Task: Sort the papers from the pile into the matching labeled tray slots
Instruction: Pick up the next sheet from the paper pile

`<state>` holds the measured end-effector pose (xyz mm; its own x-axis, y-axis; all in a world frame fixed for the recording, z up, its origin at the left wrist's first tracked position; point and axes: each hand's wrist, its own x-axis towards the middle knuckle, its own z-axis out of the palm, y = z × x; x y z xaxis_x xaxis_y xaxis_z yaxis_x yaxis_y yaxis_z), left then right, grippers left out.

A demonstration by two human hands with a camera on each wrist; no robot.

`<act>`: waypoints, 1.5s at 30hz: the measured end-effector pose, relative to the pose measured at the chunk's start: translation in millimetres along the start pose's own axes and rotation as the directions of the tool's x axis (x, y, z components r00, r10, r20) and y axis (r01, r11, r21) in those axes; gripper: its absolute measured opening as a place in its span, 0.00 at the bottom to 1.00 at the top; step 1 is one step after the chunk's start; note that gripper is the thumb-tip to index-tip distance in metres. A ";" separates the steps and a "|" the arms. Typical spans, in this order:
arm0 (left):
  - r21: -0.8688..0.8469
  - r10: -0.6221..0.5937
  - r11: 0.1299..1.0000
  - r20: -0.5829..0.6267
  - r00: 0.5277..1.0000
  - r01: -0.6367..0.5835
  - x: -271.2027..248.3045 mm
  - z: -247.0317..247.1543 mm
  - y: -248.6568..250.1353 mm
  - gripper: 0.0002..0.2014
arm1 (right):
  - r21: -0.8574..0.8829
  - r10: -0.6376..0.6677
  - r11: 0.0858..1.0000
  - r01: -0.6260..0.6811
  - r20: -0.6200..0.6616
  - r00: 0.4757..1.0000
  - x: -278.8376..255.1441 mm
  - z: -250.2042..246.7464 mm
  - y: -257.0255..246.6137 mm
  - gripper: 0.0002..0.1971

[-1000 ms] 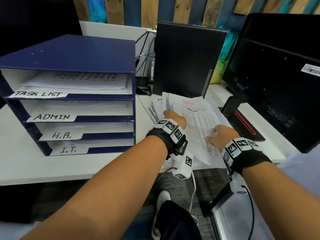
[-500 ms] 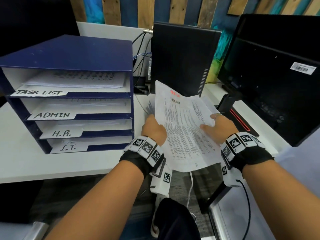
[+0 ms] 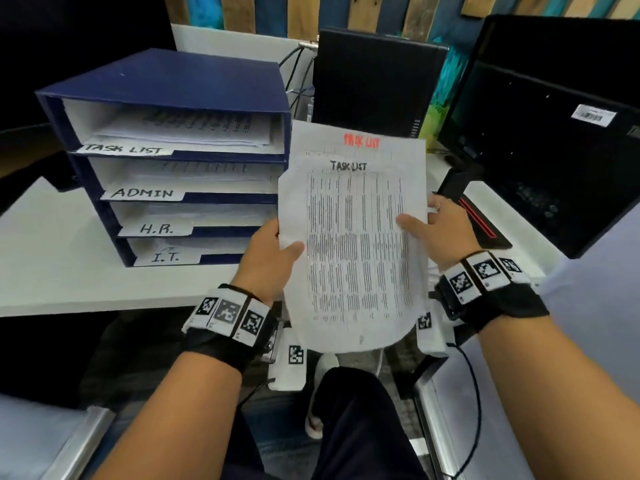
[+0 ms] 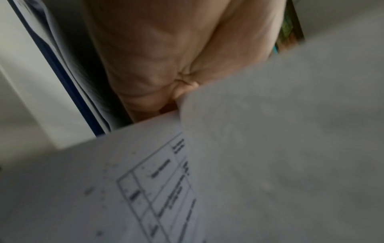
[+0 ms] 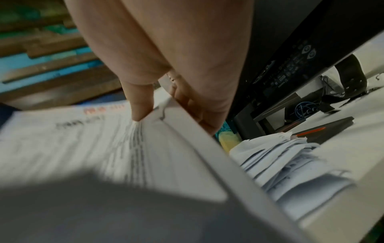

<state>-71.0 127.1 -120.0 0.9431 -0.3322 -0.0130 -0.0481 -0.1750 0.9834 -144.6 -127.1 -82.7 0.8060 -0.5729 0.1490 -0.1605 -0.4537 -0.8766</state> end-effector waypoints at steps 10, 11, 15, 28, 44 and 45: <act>0.025 0.070 0.997 -0.234 0.970 -0.066 -55.9 -53.9 -22.3 0.09 | 0.301 -0.050 0.954 0.019 0.095 0.994 -100.0 40.5 -19.1 0.07; 0.077 0.092 0.994 -0.245 0.965 -0.075 -58.7 -61.7 -24.4 0.09 | 0.321 -0.055 0.947 0.017 0.110 0.992 -103.7 46.9 -23.3 0.07; 0.077 0.110 0.993 -0.288 0.951 -0.091 -67.3 -89.0 -28.5 0.07 | 0.383 -0.088 0.923 0.032 0.131 0.987 -109.3 71.2 -41.6 0.06; 0.211 0.074 0.976 -0.520 0.851 0.044 -45.5 -171.7 14.7 0.18 | 0.343 -0.065 0.938 -0.050 0.315 0.947 -125.3 137.9 -57.0 0.07; -0.155 -0.013 0.986 -0.444 0.896 -0.063 -24.7 -184.3 37.7 0.08 | 0.277 0.039 0.956 -0.102 0.224 0.974 -38.3 147.5 -151.6 0.08; -0.107 0.024 0.991 -0.464 0.885 -0.082 -19.3 -184.3 42.4 0.09 | 0.274 0.044 0.956 -0.107 0.225 0.973 -40.3 145.3 -149.8 0.07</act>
<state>-30.6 296.9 -44.7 0.9866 0.1322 0.0957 -0.0902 -0.0469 0.9948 -70.3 63.1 -23.9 0.9055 -0.4243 0.0033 -0.0834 -0.1854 -0.9791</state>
